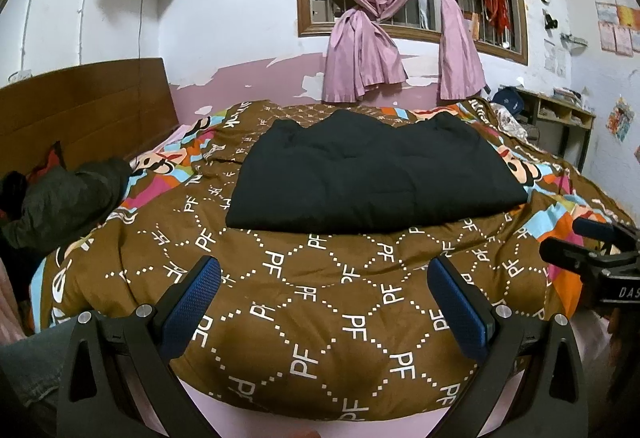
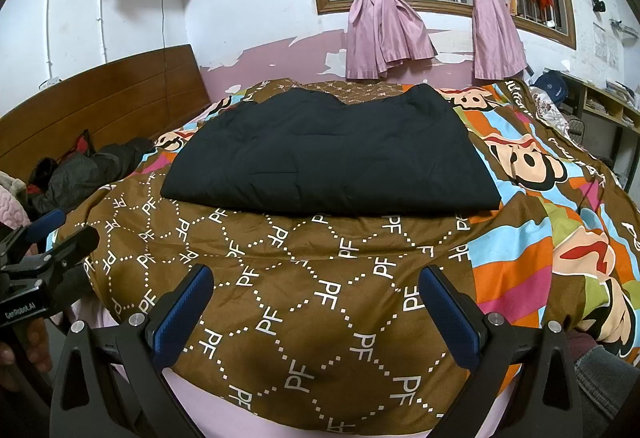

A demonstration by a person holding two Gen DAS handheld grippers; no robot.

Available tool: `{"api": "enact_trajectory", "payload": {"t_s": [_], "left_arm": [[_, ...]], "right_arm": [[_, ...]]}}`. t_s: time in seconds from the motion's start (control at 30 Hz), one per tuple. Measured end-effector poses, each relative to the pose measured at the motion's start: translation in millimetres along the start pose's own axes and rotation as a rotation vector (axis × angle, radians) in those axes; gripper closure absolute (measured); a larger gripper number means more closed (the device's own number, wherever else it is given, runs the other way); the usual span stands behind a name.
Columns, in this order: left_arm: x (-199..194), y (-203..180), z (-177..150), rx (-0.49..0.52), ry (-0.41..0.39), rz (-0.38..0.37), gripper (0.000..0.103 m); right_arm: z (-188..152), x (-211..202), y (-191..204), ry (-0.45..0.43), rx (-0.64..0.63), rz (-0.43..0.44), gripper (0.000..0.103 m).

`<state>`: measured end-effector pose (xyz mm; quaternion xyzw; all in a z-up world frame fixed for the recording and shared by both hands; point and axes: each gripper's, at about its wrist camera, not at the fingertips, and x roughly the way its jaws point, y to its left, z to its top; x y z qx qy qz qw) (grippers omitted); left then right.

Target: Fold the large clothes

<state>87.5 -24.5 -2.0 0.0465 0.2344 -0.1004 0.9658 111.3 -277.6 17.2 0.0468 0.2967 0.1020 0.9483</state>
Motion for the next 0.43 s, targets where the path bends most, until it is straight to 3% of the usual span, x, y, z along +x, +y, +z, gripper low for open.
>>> {"api": "enact_trajectory", "payload": {"t_s": [0.43], "left_arm": [[-0.5, -1.6, -2.4, 0.035, -0.026, -0.001, 0.002]], "right_arm": [[0.9, 0.1, 0.2, 0.000, 0.001, -0.001, 0.000]]}}
